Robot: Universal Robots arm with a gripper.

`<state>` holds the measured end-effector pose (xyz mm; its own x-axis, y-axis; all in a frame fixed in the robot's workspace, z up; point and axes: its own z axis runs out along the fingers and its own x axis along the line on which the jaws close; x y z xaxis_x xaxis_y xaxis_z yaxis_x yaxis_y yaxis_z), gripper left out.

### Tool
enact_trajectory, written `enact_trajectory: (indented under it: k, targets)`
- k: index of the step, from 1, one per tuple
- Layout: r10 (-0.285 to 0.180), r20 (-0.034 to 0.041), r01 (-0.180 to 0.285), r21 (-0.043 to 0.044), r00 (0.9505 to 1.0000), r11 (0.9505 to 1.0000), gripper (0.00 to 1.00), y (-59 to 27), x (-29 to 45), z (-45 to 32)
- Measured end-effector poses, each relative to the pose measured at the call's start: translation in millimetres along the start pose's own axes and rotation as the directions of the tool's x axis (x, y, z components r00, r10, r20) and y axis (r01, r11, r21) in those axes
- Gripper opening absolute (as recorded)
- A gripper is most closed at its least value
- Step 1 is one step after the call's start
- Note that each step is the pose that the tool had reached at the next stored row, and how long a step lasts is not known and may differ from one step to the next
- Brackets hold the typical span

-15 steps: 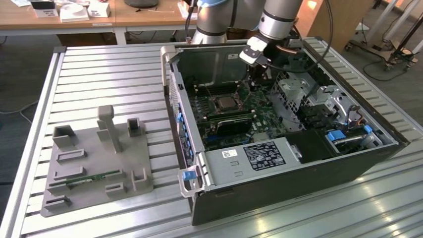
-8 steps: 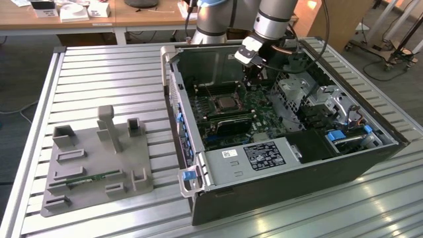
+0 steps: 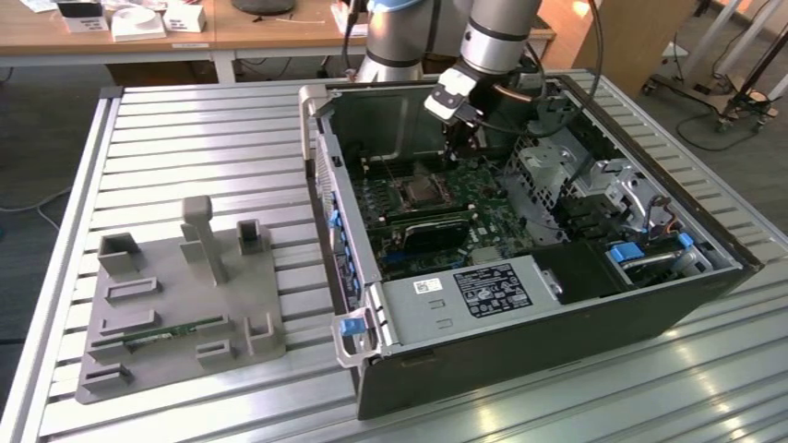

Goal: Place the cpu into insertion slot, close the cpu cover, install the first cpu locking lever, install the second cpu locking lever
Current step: 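Close the cpu cover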

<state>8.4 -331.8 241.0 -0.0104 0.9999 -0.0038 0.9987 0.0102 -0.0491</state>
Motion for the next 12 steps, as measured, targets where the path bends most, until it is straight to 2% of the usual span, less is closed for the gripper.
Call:
enact_trajectory:
  k: [7,12]
  targets:
    - [-0.002,0.0003,0.002,0.0001,1.0000,1.0000,0.10,-15.5,0.6,4.7]
    - [-0.006,0.0006,0.006,0.0002,1.0000,1.0000,0.10,-33.0,0.8,11.8]
